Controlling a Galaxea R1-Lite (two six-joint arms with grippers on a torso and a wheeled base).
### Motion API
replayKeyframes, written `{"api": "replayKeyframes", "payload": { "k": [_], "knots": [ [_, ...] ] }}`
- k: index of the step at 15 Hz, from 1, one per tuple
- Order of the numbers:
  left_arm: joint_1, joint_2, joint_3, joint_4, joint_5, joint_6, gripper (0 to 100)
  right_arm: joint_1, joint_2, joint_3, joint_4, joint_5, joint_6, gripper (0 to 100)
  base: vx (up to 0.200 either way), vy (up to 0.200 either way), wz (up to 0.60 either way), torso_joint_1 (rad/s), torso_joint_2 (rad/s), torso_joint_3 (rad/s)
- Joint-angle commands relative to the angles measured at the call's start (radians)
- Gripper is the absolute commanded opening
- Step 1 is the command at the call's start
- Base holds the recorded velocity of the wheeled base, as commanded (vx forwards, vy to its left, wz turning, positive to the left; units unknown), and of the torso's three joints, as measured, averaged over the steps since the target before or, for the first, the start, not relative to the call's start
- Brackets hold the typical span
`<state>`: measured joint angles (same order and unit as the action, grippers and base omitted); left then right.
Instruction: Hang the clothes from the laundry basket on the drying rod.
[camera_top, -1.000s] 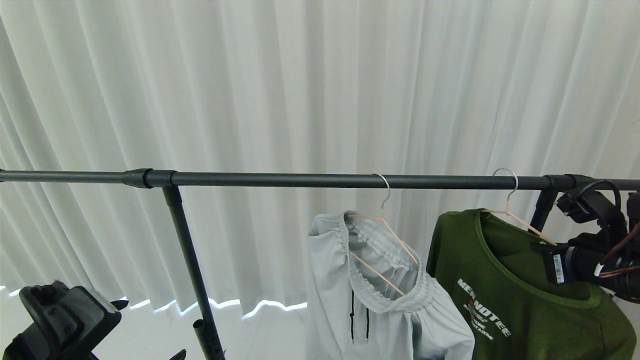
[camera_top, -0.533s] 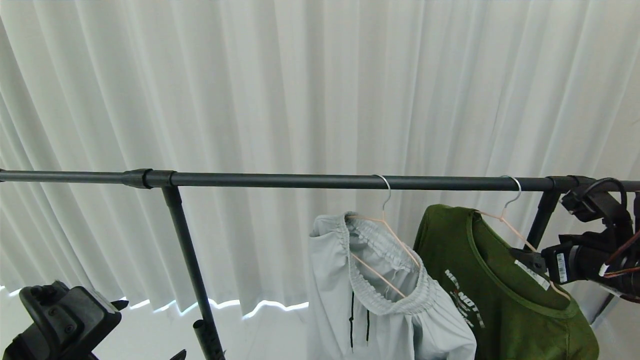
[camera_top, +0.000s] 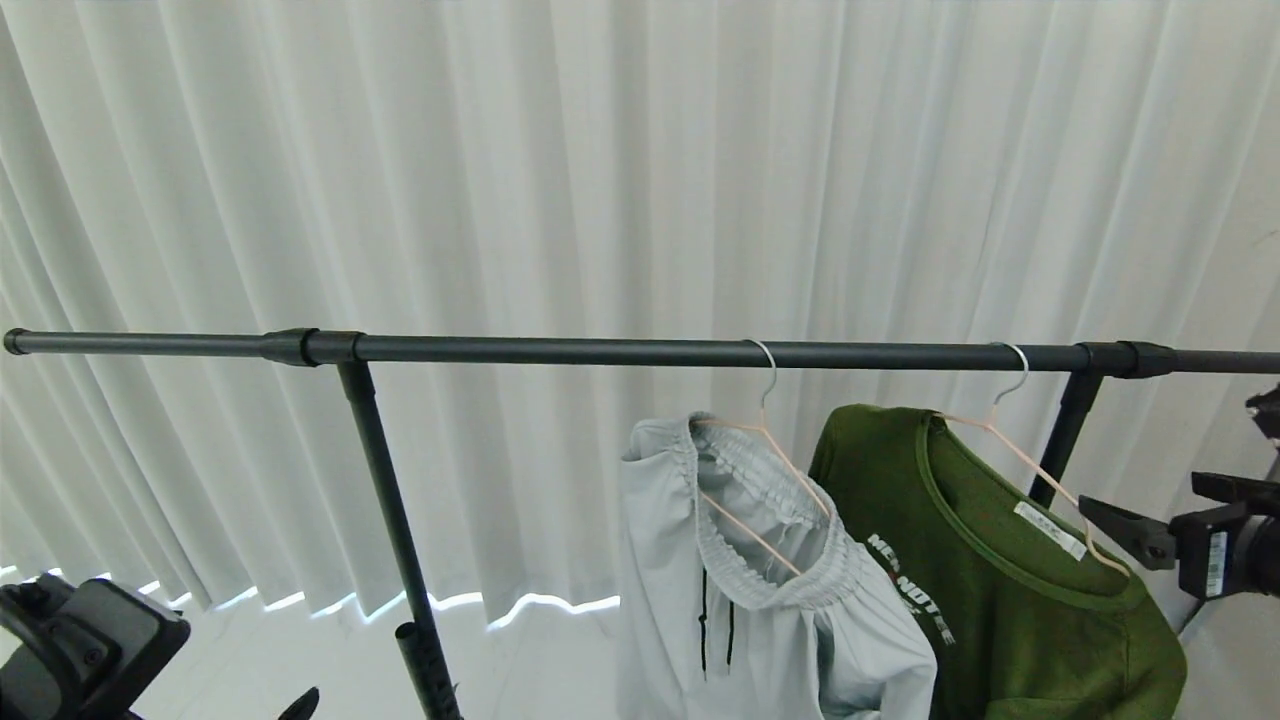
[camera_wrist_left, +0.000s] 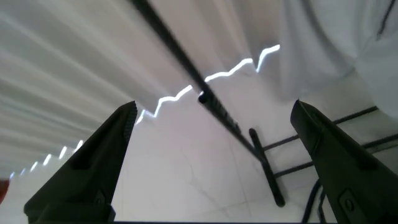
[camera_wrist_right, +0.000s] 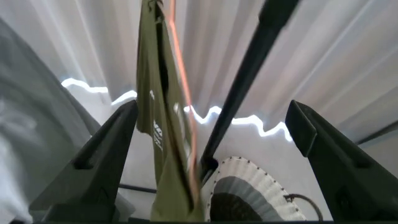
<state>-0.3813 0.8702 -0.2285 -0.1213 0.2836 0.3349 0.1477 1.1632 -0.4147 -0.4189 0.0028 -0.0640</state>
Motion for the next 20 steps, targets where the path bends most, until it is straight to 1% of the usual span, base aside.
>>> {"api": "replayKeyframes", "payload": {
  "k": [1, 4, 6, 7, 8, 10, 11, 13, 14, 15, 16, 17, 18, 19, 20],
  "knots": [
    [0.082, -0.086, 0.026, 0.0, 0.011, 0.003, 100, -0.026, -0.128, 0.06, 0.002, 0.0, 0.0, 100, -0.2, 0.0, 0.0, -0.022, 0.0, -0.002],
    [0.237, -0.155, 0.032, 0.002, 0.014, 0.004, 100, -0.072, -0.232, 0.128, 0.002, -0.001, -0.008, 100, -0.2, 0.0, 0.0, -0.009, 0.0, 0.007],
    [0.334, -0.206, 0.043, 0.002, 0.014, 0.004, 100, -0.088, -0.309, 0.171, 0.008, -0.004, -0.008, 100, -0.2, 0.0, 0.0, 0.0, 0.0, 0.002],
    [0.36, -0.227, 0.054, 0.002, 0.014, 0.004, 100, -0.091, -0.332, 0.186, 0.008, -0.004, -0.008, 100, -0.2, 0.0, 0.0, 0.002, 0.0, 0.002],
    [0.398, -0.28, 0.08, 0.003, 0.014, 0.006, 100, -0.102, -0.372, 0.214, 0.008, -0.004, -0.011, 100, -0.2, 0.0, 0.0, 0.002, 0.0, 0.002],
    [0.435, -0.379, 0.123, 0.005, 0.037, 0.006, 100, -0.119, -0.436, 0.251, 0.02, -0.006, -0.033, 100, -0.2, 0.0, 0.0, 0.0, 0.01, 0.002],
    [0.441, -0.427, 0.144, 0.005, 0.052, 0.006, 100, -0.135, -0.473, 0.261, 0.051, -0.006, -0.045, 100, -0.2, 0.0, 0.0, -0.002, 0.0, -0.002],
    [0.441, -0.519, 0.184, 0.005, 0.063, 0.006, 100, -0.158, -0.56, 0.269, 0.144, -0.006, -0.053, 100, -0.2, 0.0, 0.0, 0.005, 0.0, 0.007],
    [0.441, -0.6, 0.221, 0.005, 0.065, 0.007, 100, -0.165, -0.643, 0.269, 0.236, -0.007, -0.054, 100, -0.2, 0.0, 0.0, -0.002, 0.0, 0.002],
    [0.441, -0.654, 0.229, 0.02, 0.068, 0.007, 100, -0.168, -0.694, 0.267, 0.295, -0.014, -0.054, 100, 0.0, 0.0, 0.0, 0.0, 0.0, 0.0],
    [0.443, -0.726, 0.219, 0.075, 0.091, 0.009, 100, -0.169, -0.809, 0.267, 0.42, -0.05, -0.065, 100, 0.0, 0.0, 0.0, 0.0, 0.0, 0.0],
    [0.446, -0.76, 0.219, 0.075, 0.121, 0.007, 100, -0.169, -0.899, 0.267, 0.514, -0.083, -0.076, 100, 0.0, 0.0, 0.0, 0.0, 0.0, 0.0],
    [0.446, -0.786, 0.221, 0.075, 0.135, 0.0, 100, -0.169, -0.999, 0.266, 0.609, -0.104, -0.082, 100, 0.0, 0.0, 0.0, 0.0, 0.0, 0.0],
    [0.446, -0.784, 0.221, 0.075, 0.157, -0.007, 100, -0.169, -1.096, 0.267, 0.684, -0.112, -0.082, 100, 0.0, 0.0, 0.0, 0.0, 0.0, 0.0],
    [0.447, -0.784, 0.222, 0.074, 0.17, -0.007, 100, -0.16, -1.139, 0.258, 0.712, -0.116, -0.076, 100, 0.0, 0.0, 0.0, 0.0, 0.0, 0.0]
  ]
}}
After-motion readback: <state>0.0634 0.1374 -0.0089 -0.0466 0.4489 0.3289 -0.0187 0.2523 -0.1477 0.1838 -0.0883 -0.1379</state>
